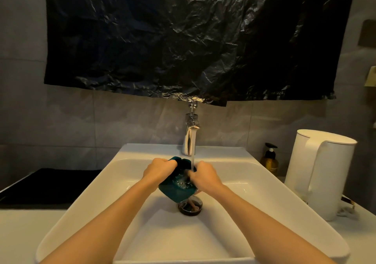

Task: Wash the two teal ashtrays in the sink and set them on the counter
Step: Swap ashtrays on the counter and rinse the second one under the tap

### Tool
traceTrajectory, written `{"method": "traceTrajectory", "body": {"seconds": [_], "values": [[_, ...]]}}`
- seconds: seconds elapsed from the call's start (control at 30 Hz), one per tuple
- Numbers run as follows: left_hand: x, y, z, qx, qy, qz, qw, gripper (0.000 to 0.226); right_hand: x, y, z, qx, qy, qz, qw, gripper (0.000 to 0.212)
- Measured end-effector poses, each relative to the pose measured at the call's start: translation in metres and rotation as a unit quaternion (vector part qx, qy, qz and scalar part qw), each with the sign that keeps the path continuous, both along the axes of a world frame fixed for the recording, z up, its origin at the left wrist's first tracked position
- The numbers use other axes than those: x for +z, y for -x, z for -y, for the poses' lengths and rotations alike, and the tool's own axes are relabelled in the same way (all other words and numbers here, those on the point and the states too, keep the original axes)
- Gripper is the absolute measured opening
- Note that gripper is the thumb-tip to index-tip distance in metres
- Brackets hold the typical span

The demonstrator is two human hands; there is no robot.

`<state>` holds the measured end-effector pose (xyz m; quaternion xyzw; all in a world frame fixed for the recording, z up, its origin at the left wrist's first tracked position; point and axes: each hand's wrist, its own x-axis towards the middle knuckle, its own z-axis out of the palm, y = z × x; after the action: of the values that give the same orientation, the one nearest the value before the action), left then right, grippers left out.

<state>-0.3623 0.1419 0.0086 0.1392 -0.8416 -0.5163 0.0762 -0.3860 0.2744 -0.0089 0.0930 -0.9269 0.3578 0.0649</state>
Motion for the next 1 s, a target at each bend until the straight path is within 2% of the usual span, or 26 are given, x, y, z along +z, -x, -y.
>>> {"method": "traceTrajectory", "body": {"seconds": [0.07, 0.17, 0.27, 0.33, 0.37, 0.47, 0.53, 0.57, 0.63, 0.7, 0.77, 0.8, 0.87, 0.9, 0.93, 0.97, 1.0], "values": [[0.002, 0.0, 0.0, 0.002, 0.002, 0.012, 1.0, 0.021, 0.002, 0.0, 0.0, 0.035, -0.002, 0.036, 0.999, 0.023], [0.006, -0.002, 0.001, 0.003, 0.001, 0.016, 1.0, 0.025, 0.006, -0.006, -0.002, 0.101, 0.09, 0.158, 0.978, 0.035], [0.009, -0.007, -0.003, -0.047, -0.104, 0.006, 0.993, 0.018, 0.005, -0.008, -0.002, 0.077, 0.197, 0.198, 0.957, 0.029], [0.009, -0.007, -0.007, -0.082, -0.181, -0.013, 0.98, 0.031, 0.006, -0.006, -0.003, 0.049, 0.287, 0.203, 0.935, 0.028], [0.007, -0.006, -0.009, -0.088, -0.189, -0.032, 0.977, 0.038, 0.007, -0.006, -0.004, 0.047, 0.316, 0.205, 0.925, 0.027], [0.004, -0.002, -0.006, -0.066, -0.125, -0.093, 0.986, 0.036, 0.012, -0.004, -0.01, 0.104, 0.346, 0.282, 0.889, 0.019], [0.003, -0.003, -0.001, -0.044, -0.112, -0.099, 0.988, 0.029, 0.014, -0.004, -0.012, 0.128, 0.362, 0.372, 0.845, 0.033], [0.003, -0.004, 0.001, -0.038, -0.113, -0.091, 0.989, 0.028, 0.014, -0.003, -0.011, 0.125, 0.355, 0.384, 0.843, 0.041], [0.004, -0.008, 0.002, -0.04, -0.112, -0.074, 0.99, 0.026, 0.01, 0.002, -0.006, 0.1, 0.299, 0.321, 0.893, 0.041], [0.005, -0.009, 0.0, -0.052, -0.109, -0.067, 0.99, 0.024, 0.006, 0.002, -0.004, 0.043, 0.232, 0.236, 0.943, 0.026], [0.004, -0.008, -0.001, -0.068, -0.095, -0.061, 0.991, 0.018, 0.004, 0.001, -0.007, 0.01, 0.161, 0.172, 0.972, 0.005], [0.004, -0.008, -0.002, -0.077, -0.085, -0.056, 0.992, 0.014, 0.004, 0.002, -0.01, -0.004, 0.109, 0.13, 0.986, 0.012], [0.004, -0.009, -0.002, -0.081, -0.073, -0.048, 0.993, 0.01, 0.004, 0.006, -0.015, -0.01, 0.031, 0.086, 0.996, 0.026], [0.004, -0.009, -0.002, -0.08, -0.071, -0.045, 0.993, 0.01, 0.005, 0.004, -0.016, 0.009, 0.023, 0.094, 0.995, 0.021], [0.004, -0.009, -0.001, -0.077, -0.071, -0.043, 0.994, 0.011, 0.006, 0.002, -0.016, 0.037, 0.028, 0.114, 0.992, 0.01], [0.005, -0.009, -0.001, -0.074, -0.071, -0.042, 0.994, 0.014, 0.008, 0.0, -0.016, 0.063, 0.043, 0.137, 0.988, 0.007], [0.005, -0.009, 0.0, -0.071, -0.072, -0.041, 0.994, 0.016, 0.009, 0.0, -0.017, 0.084, 0.064, 0.159, 0.982, 0.018]]}}
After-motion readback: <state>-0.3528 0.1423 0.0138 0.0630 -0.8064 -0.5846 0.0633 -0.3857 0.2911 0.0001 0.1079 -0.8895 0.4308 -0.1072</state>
